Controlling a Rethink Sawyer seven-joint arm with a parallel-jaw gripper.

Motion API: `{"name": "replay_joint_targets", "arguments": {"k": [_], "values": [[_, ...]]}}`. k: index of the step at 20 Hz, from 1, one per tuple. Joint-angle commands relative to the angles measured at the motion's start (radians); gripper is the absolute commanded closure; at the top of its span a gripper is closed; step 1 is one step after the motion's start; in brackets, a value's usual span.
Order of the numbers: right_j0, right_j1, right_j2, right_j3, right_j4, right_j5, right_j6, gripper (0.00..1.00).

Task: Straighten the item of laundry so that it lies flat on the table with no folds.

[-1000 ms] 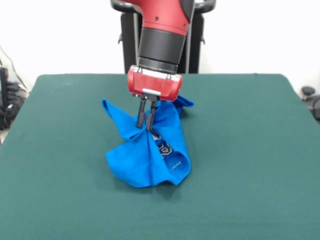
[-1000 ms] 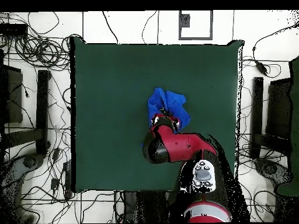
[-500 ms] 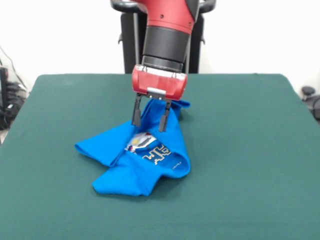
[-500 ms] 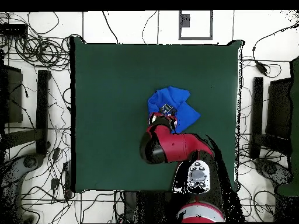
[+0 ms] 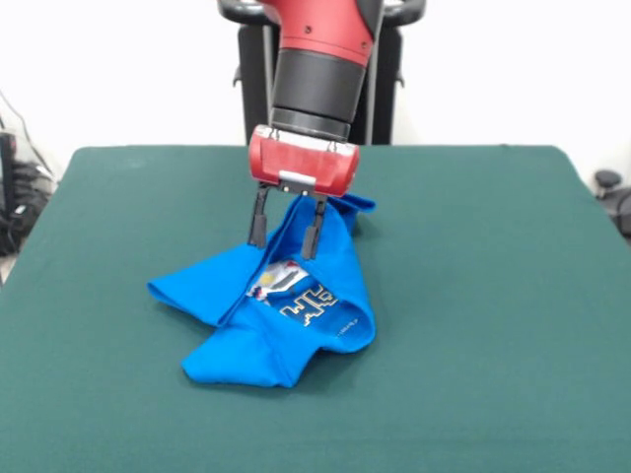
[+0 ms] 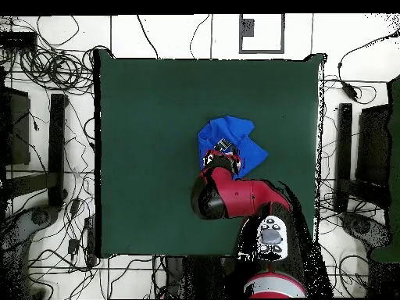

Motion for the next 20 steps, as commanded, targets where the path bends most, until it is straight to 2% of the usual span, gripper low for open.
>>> {"name": "replay_joint_targets", "arguments": {"k": [1,7,10,13,17,20], "values": [[0.002,0.034,0.090,0.060,0.042,0.008,0.138,0.00],[0.000,0.057,0.085,0.056,0.046,0.010,0.140,0.00],[0.016,0.072,0.069,0.060,0.071,0.013,0.161,0.00],[-0.005,0.077,0.079,0.075,0.098,0.024,0.183,0.00],[0.007,0.069,0.055,0.092,0.157,0.080,0.199,0.00],[0.055,0.078,0.001,0.082,0.246,0.227,0.210,0.00]]}}
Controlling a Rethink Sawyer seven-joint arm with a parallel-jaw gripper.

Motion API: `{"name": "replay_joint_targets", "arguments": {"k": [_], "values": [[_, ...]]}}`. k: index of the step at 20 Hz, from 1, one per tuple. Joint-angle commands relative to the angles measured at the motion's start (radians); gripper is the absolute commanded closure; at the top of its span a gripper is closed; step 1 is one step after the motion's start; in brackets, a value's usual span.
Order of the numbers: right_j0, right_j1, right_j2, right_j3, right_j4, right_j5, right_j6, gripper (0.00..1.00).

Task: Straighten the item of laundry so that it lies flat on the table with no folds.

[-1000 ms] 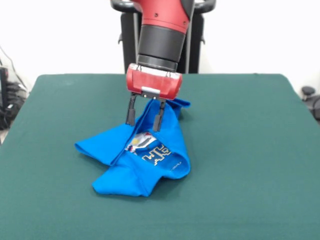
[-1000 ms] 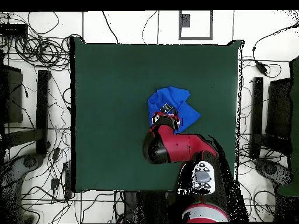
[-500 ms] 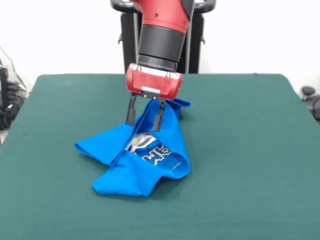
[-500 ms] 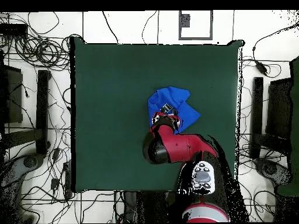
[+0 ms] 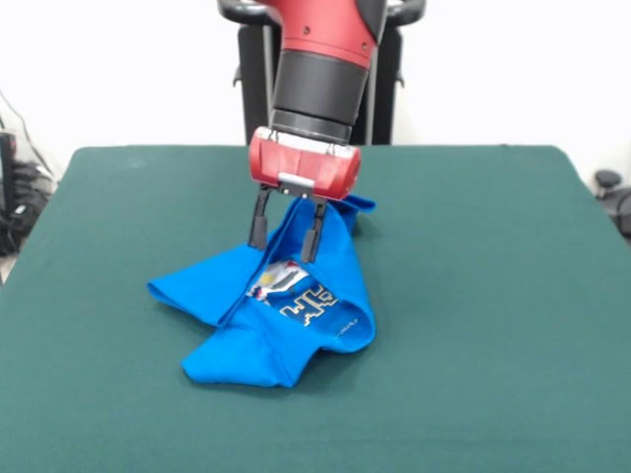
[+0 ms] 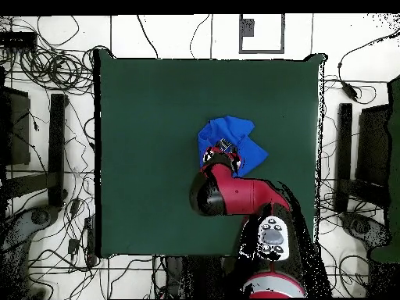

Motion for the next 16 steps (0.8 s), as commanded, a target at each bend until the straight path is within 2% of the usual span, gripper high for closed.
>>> {"name": "replay_joint_targets", "arguments": {"k": [1,5,8,14,16], "values": [[0.066,0.078,-0.014,0.072,0.166,0.251,0.214,0.00],[0.132,0.110,-0.099,0.041,0.261,0.382,0.241,0.00],[0.165,0.119,-0.146,0.026,0.298,0.450,0.244,0.00],[0.205,0.149,-0.187,0.017,0.320,0.459,0.242,0.00],[0.195,0.156,-0.173,0.020,0.330,0.428,0.243,0.00]]}}
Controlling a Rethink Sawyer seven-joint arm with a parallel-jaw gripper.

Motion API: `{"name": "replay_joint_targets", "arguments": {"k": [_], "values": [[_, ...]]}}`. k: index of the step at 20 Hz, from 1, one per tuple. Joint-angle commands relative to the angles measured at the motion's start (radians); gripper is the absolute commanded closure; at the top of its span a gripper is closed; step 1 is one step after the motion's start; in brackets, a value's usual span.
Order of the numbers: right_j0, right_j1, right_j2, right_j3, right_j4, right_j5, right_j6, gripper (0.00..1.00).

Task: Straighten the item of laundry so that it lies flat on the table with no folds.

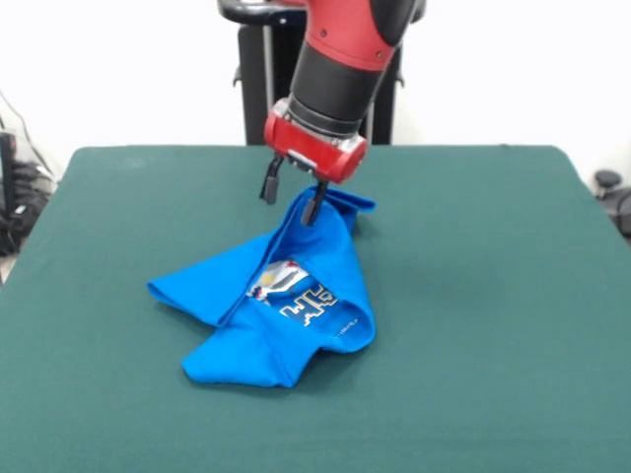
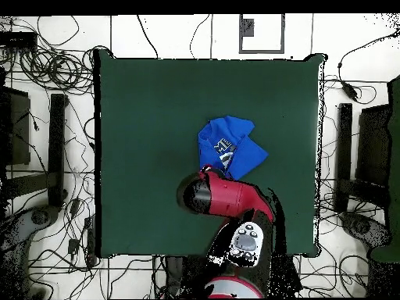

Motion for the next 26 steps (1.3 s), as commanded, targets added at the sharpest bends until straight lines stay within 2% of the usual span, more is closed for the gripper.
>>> {"name": "replay_joint_targets", "arguments": {"k": [1,10,19,23,26], "values": [[0.036,0.104,-0.008,0.017,0.090,0.046,0.243,0.00],[0.018,0.151,-0.002,-0.009,0.114,0.004,0.212,0.00],[0.005,0.149,0.001,-0.016,0.122,-0.001,0.189,0.00],[0.001,0.122,0.008,-0.004,0.120,0.020,0.174,0.00],[-0.014,0.114,0.025,0.006,0.090,-0.048,0.151,0.00]]}}
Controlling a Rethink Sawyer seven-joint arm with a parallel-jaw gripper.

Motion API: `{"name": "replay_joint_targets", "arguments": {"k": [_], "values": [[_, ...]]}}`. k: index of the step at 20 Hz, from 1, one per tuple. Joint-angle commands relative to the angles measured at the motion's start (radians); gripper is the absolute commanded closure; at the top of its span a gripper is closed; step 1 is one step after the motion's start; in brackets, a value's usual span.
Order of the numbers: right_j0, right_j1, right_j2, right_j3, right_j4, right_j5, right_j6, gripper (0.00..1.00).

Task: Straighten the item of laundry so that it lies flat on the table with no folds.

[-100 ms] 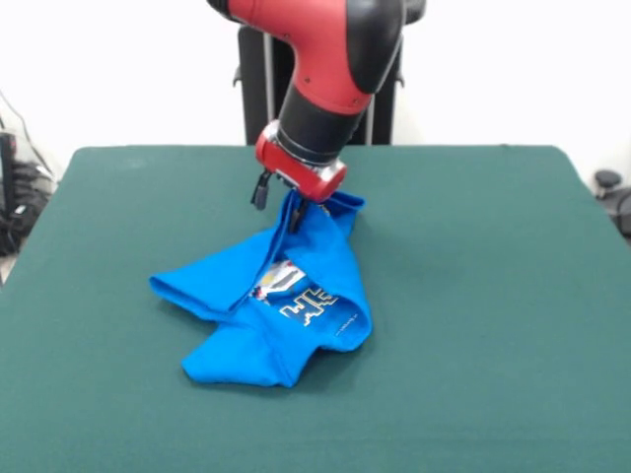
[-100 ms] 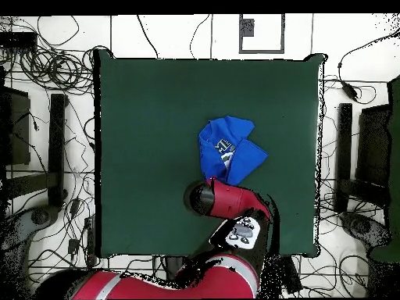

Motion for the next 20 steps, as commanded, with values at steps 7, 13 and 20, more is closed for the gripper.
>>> {"name": "replay_joint_targets", "arguments": {"k": [7,13,20], "values": [[-0.031,-0.032,0.085,0.036,0.019,-0.156,0.167,1.00],[-0.050,-0.043,0.107,0.065,0.026,-0.206,0.179,1.00],[-0.077,-0.059,0.144,0.098,0.032,-0.226,0.183,1.00]]}}
